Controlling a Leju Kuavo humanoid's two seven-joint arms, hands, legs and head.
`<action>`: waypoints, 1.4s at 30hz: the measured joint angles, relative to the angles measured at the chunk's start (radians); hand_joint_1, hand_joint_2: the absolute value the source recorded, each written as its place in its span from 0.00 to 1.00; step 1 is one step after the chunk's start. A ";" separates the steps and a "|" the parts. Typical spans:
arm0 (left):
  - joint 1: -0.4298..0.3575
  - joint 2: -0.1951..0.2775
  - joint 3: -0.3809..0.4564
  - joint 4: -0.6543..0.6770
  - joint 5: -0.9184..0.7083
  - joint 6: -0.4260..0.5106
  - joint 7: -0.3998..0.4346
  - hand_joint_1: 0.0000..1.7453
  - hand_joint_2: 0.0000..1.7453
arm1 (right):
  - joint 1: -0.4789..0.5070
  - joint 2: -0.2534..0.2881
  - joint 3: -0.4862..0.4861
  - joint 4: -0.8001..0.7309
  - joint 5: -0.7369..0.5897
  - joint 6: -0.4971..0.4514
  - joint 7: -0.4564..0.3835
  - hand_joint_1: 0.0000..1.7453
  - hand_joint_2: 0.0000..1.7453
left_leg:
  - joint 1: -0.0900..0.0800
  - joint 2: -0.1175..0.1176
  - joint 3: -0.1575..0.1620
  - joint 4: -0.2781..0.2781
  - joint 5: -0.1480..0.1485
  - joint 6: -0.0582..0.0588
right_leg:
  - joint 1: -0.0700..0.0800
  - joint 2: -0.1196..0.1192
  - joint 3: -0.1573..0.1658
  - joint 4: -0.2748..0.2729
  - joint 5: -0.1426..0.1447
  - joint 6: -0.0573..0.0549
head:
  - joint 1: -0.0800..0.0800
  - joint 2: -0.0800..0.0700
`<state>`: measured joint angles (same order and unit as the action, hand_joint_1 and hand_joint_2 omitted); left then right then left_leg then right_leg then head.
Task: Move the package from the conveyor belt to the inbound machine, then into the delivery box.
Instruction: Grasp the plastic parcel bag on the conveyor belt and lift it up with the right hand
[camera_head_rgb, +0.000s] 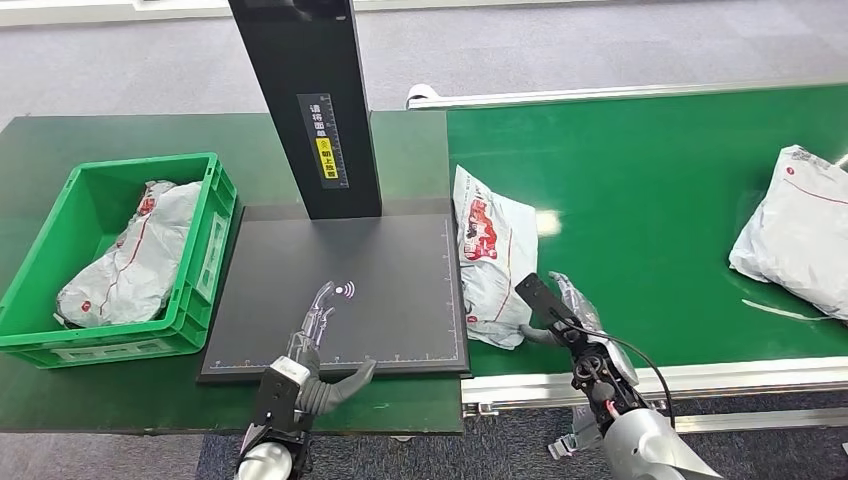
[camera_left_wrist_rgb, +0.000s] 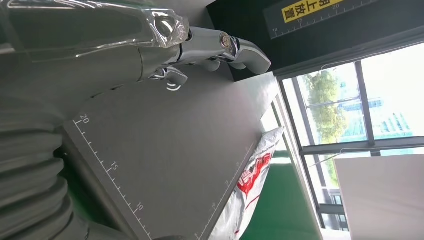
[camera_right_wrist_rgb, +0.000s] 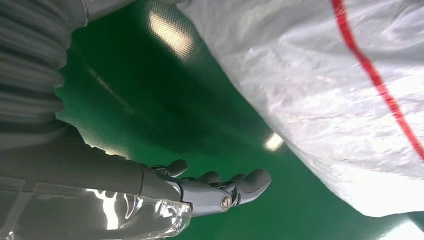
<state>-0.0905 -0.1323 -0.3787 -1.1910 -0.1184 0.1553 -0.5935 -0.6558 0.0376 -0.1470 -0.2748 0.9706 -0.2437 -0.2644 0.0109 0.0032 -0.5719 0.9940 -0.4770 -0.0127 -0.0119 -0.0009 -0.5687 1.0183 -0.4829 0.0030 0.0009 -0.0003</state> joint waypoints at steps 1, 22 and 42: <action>0.000 0.001 0.000 0.000 0.001 0.000 0.000 0.00 1.00 | 0.001 0.006 -0.002 0.000 0.000 0.002 -0.013 0.00 1.00 | 0.000 0.000 0.000 0.000 0.000 0.000 | 0.000 0.000 0.000 0.000 0.000 0.000 | 0.000 0.000; -0.036 -0.004 -0.027 0.038 0.014 -0.002 -0.002 0.00 1.00 | 0.053 0.149 -0.007 0.000 -0.036 -0.001 -0.169 0.00 1.00 | 0.000 0.002 0.001 0.000 0.000 0.000 | 0.000 0.001 0.000 0.000 0.000 0.000 | 0.000 0.000; -0.028 -0.002 -0.027 0.037 0.029 0.021 0.002 0.00 1.00 | 0.078 0.134 -0.015 -0.001 -0.094 -0.035 -0.133 1.00 1.00 | 0.000 0.001 0.002 0.000 0.000 0.000 | 0.000 0.000 0.001 0.000 0.000 0.000 | 0.000 0.000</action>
<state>-0.1180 -0.1347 -0.4059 -1.1540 -0.0898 0.1759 -0.5913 -0.5782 0.1716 -0.1622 -0.2762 0.8764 -0.2791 -0.3977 0.0110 0.0045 -0.5699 0.9939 -0.4771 -0.0128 -0.0118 -0.0005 -0.5676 1.0181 -0.4832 0.0030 0.0009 -0.0003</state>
